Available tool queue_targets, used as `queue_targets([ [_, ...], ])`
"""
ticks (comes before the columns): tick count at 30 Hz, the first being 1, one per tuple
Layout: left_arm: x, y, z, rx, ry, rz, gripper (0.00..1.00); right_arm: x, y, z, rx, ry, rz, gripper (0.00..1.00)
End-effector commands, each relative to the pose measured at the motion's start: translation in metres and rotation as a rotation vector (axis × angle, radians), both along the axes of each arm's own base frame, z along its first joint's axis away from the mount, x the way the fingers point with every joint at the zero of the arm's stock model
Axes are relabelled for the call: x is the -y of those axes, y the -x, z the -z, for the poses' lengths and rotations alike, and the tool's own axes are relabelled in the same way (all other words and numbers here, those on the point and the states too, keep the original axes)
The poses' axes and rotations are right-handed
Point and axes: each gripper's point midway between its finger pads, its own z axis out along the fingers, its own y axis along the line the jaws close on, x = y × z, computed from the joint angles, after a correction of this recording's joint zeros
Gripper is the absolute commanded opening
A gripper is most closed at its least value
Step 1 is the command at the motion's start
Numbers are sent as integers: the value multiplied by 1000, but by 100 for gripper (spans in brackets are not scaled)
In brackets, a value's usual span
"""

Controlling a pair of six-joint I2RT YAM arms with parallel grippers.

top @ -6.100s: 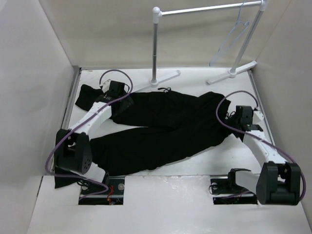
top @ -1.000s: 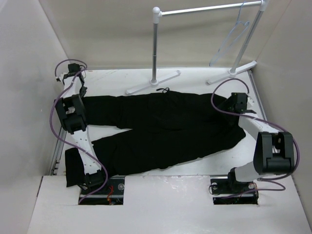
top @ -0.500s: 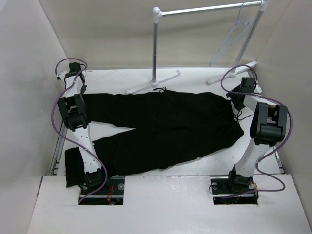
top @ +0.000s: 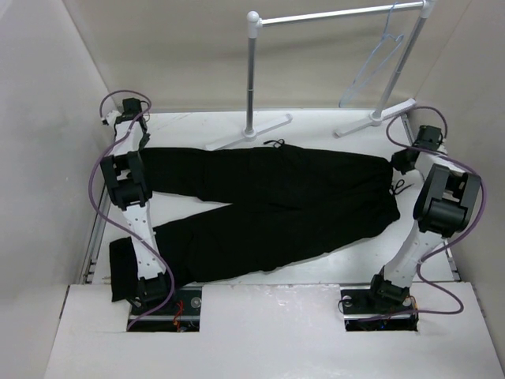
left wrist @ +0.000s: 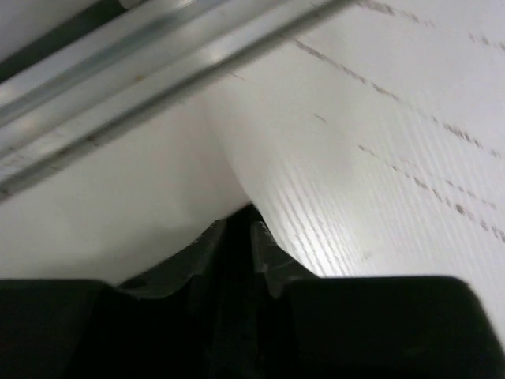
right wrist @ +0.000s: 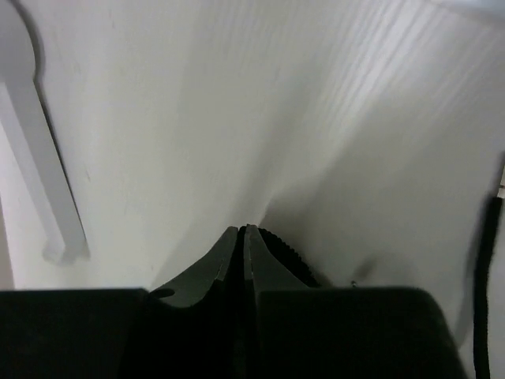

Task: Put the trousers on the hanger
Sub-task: Flatten out the trousers at the center of the board, then fold the trousers at the center of the board.

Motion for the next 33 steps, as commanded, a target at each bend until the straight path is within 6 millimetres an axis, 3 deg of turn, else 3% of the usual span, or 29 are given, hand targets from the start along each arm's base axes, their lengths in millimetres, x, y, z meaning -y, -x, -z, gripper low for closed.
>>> queue_targets([
  [1,4,-22,-32,99,-22,8,23,35,-12,-48,123,28,113,20],
  [3,9,-25,-45,134,-10,28,42,34,-15,-56,143,43,107,49],
  [5,12,-21,-68,166,-13,45,56,32,-13,-67,157,61,96,70],
  [8,19,12,-101,185,-22,49,61,7,-9,-95,201,103,75,84],
  [12,34,96,-118,157,-15,20,61,-45,13,-127,254,168,31,86],
  [14,42,156,-110,122,-2,-15,61,-77,26,-132,273,185,-16,84],
  [15,45,176,-103,104,7,-29,61,-93,34,-131,278,188,-42,80],
  [18,51,245,-75,47,52,-112,60,-134,51,-130,304,174,-127,55],
  [20,52,271,-59,17,69,-142,61,-153,65,-129,311,161,-176,29],
  [21,50,281,-52,0,75,-159,61,-166,72,-130,320,149,-210,25],
  [25,50,307,-24,-55,120,-206,63,-214,100,-136,345,119,-363,33],
  [28,53,319,-14,-71,149,-217,62,-248,126,-127,326,103,-503,61],
  [30,49,333,-7,-96,146,-248,62,-259,145,-118,308,90,-561,71],
  [33,42,344,10,-125,157,-292,56,-268,166,-105,293,86,-613,75],
])
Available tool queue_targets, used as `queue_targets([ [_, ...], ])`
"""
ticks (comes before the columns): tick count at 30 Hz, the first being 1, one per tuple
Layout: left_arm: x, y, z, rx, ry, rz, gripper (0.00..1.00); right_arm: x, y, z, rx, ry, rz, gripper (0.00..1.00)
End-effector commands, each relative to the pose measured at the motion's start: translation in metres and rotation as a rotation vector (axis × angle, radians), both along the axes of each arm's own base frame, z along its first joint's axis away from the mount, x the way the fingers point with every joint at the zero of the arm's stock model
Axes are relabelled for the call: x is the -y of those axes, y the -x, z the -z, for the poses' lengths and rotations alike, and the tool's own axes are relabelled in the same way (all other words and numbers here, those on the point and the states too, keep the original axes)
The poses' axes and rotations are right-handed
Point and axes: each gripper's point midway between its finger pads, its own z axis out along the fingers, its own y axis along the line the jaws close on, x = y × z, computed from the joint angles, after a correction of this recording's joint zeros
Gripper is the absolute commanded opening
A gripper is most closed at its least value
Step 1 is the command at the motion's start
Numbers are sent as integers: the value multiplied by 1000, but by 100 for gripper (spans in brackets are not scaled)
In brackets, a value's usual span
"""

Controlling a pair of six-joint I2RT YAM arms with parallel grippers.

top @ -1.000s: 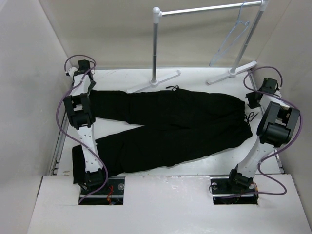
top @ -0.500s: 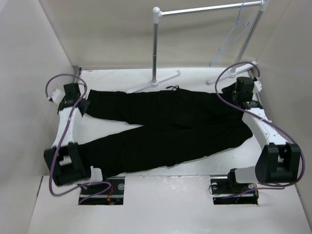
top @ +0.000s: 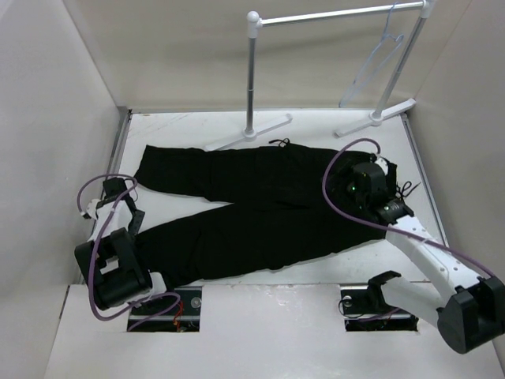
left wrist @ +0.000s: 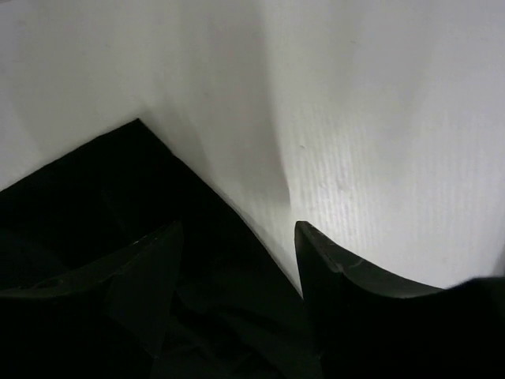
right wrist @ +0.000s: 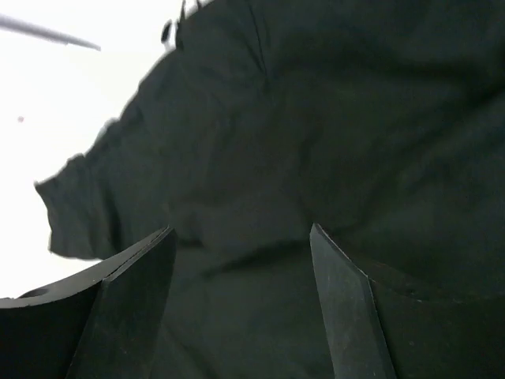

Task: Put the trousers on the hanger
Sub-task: Fold the trousers at the center of the board.

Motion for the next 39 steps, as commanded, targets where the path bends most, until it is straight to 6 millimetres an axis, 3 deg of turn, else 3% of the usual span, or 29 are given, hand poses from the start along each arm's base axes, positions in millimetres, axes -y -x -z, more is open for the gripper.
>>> queue_targets([
  [1,-9,3,10,11,-7,-50,50,-4,22,17,-32,23,-52,75],
  [6,-16,-32,10,67,-24,-36,16,0,48,48,-97,31,-75,76],
  [9,-18,-59,3,89,-43,-6,7,10,53,51,-99,32,-53,78],
  [16,-34,-139,-15,126,-87,34,5,24,55,37,-69,51,-36,82],
  [19,-34,-154,-25,88,-83,48,22,28,57,36,-75,52,-35,87],
  [23,-35,-135,-52,103,-132,42,58,29,60,25,-52,36,-38,88],
  [25,-28,-117,-68,155,-140,44,61,26,61,17,-33,25,-54,87],
  [26,-22,-106,-74,180,-135,47,61,25,62,15,-28,19,-61,82],
  [27,-15,-93,-78,201,-126,49,61,21,62,12,-23,13,-76,71],
  [30,9,-40,-70,210,-74,43,51,3,70,15,-42,2,-163,22],
  [31,17,-18,-63,192,-49,31,44,-4,74,17,-53,1,-196,16],
  [34,29,44,-36,129,-7,-46,36,-19,82,22,-71,19,-268,18],
  [36,30,66,-25,111,6,-99,37,-25,86,24,-75,23,-294,24],
  [38,30,77,-15,104,24,-136,45,-30,90,26,-81,25,-321,30],
  [39,29,72,-14,124,32,-139,49,-32,91,26,-83,27,-335,33],
])
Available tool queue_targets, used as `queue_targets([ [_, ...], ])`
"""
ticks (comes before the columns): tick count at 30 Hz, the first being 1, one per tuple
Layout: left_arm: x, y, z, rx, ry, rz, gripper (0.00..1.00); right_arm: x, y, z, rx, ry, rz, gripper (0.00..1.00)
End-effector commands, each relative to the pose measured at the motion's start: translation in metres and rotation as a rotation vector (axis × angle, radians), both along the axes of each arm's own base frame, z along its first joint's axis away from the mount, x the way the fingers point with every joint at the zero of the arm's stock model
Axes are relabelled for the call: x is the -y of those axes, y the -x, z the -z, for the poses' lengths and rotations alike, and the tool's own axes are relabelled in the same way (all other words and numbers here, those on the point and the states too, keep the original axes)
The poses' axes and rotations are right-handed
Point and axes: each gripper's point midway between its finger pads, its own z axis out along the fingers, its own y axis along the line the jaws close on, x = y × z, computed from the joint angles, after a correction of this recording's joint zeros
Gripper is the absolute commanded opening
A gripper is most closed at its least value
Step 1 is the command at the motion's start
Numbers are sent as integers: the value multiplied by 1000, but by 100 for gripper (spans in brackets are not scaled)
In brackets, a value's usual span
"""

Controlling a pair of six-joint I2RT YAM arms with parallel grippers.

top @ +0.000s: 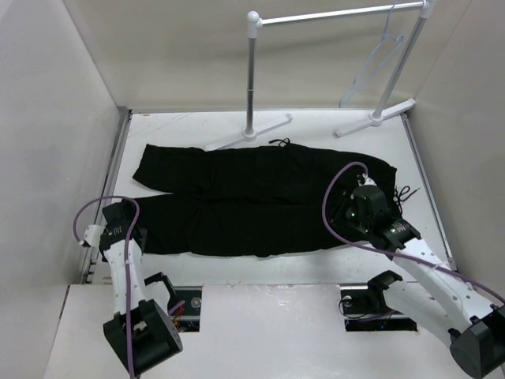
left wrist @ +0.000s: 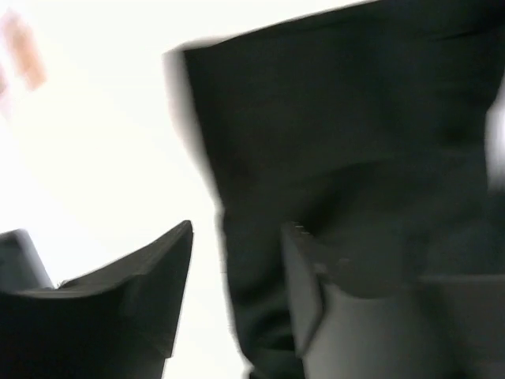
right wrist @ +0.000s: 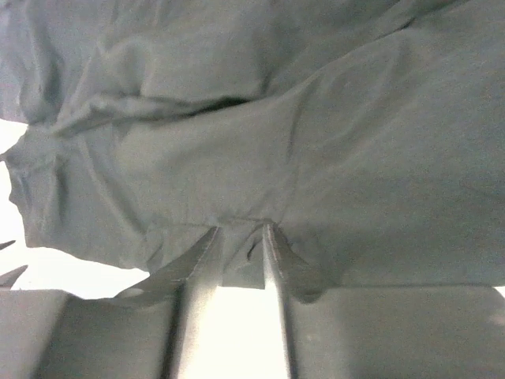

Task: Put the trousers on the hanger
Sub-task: Fold the trousers at the center of the board.

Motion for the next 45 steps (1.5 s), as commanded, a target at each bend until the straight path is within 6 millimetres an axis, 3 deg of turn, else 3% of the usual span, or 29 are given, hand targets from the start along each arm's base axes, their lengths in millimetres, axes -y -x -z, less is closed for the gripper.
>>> queue_targets([
  [1,8,8,14,-14,71,-36,53,-11,1,-15,33,-11,-62,39],
  [3,7,2,21,-7,88,-36,58,-11,4,-12,25,-11,-65,51],
  [7,4,6,41,-48,109,-62,56,-4,9,-8,12,-27,-42,72],
  [10,-6,5,53,-41,106,-106,40,9,7,-2,-6,-26,16,75],
  [13,-12,-1,53,-12,102,-122,18,38,2,10,-53,-51,179,75],
  [16,-14,-17,31,63,73,-99,8,84,0,30,-117,-70,431,71],
  [20,-8,-35,2,114,16,-15,7,137,23,60,-232,-32,719,66],
  [21,-5,-37,0,120,14,-3,6,146,26,61,-248,-12,760,67],
  [27,11,-42,0,141,33,44,6,186,45,53,-374,143,956,54],
  [30,18,-46,-1,148,39,68,6,197,51,53,-417,202,997,56],
  [34,20,-50,4,145,44,83,6,200,35,65,-405,184,1033,57],
  [37,22,-52,8,143,58,87,6,196,22,86,-437,169,1008,53],
  [39,23,-52,10,140,64,86,6,190,19,101,-467,141,993,45],
  [41,23,-51,11,135,67,80,6,189,17,109,-472,127,993,25],
  [43,20,-51,7,135,60,76,5,192,14,99,-429,137,992,13],
  [45,16,-51,-1,138,49,61,4,202,10,77,-356,180,997,12],
])
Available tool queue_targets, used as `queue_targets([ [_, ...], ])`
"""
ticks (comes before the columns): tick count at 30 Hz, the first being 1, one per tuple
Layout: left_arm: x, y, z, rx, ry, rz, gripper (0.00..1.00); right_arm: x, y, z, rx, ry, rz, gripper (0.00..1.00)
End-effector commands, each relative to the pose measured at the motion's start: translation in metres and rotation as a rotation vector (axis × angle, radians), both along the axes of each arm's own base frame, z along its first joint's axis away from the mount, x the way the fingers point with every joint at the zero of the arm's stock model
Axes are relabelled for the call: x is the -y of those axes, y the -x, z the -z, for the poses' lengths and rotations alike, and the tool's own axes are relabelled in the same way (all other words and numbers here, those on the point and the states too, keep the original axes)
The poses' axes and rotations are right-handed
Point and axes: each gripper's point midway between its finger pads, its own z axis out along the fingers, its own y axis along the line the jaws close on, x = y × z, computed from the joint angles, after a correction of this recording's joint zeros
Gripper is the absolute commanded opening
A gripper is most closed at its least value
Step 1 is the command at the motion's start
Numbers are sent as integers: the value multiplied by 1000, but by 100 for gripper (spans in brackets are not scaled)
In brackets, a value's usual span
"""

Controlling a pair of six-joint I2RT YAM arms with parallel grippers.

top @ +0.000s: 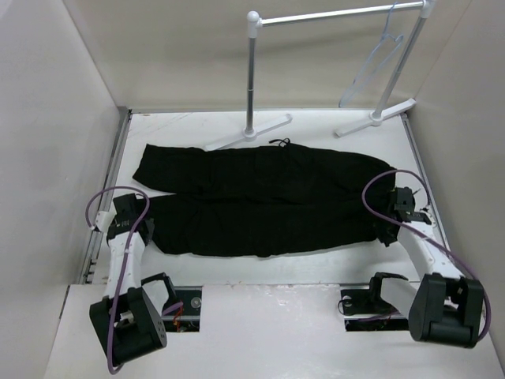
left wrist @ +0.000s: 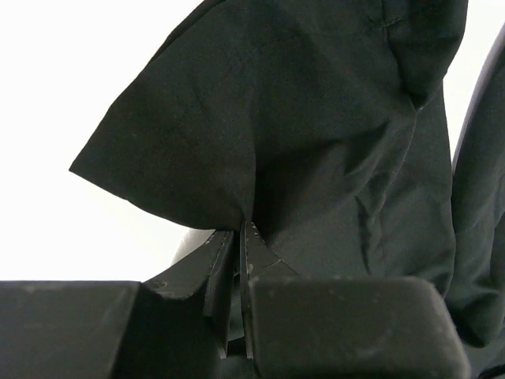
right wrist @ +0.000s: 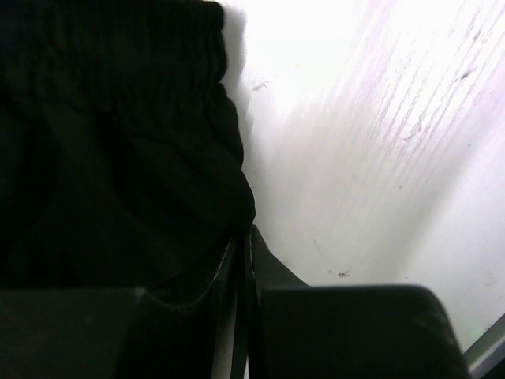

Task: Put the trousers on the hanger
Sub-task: Fold the trousers at the center of the board.

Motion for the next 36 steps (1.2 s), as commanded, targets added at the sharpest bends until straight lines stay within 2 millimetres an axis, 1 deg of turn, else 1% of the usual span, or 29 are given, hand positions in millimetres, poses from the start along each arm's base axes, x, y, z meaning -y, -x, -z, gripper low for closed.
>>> queue_targets([
  [1,-10,-7,-21,34,-24,-40,4,18,-21,-39,131,113,-12,11],
  [5,-28,-19,-47,46,-68,-77,2,27,-37,-79,213,190,-71,11],
  [6,-33,-25,-57,59,-84,-81,2,27,-44,-88,236,198,-83,11],
  [8,-42,-39,-83,101,-129,-91,2,25,-59,-105,288,212,-115,11],
  [10,-46,-51,-105,104,-167,-83,2,20,-71,-116,317,214,-136,11],
  [11,-46,-55,-111,85,-182,-69,2,16,-76,-122,332,207,-147,11],
  [12,-42,-56,-111,52,-185,-41,2,12,-80,-125,344,190,-159,11],
  [14,-35,-51,-104,-8,-187,21,3,2,-84,-125,362,149,-174,11],
  [15,-40,-45,-100,-19,-189,7,3,0,-85,-124,371,135,-167,11],
  [16,-48,-45,-100,-4,-188,-20,3,-2,-87,-122,379,124,-164,11],
  [17,-54,-51,-103,18,-177,-33,3,-2,-90,-120,373,121,-167,11],
  [18,-58,-64,-110,35,-173,-32,3,-1,-93,-120,365,125,-174,11],
  [19,-58,-79,-118,57,-175,-20,3,2,-97,-122,355,138,-179,10],
  [21,-53,-112,-137,115,-190,4,3,6,-105,-126,356,145,-184,10],
  [23,-50,-143,-155,156,-231,20,3,11,-120,-133,366,150,-176,10],
  [24,-49,-154,-158,155,-247,27,3,12,-128,-136,364,148,-176,10],
  [25,-48,-169,-160,152,-252,37,3,13,-138,-140,364,149,-180,10],
  [27,-44,-199,-155,135,-247,68,3,14,-160,-146,362,150,-199,11],
  [30,-44,-236,-138,104,-227,88,3,20,-192,-152,362,153,-211,11],
  [33,-46,-260,-133,96,-214,99,3,24,-222,-156,365,137,-221,11],
  [35,-53,-278,-132,97,-214,101,3,24,-245,-160,382,112,-229,11],
  [36,-55,-287,-129,92,-217,107,4,26,-258,-159,382,108,-230,13],
])
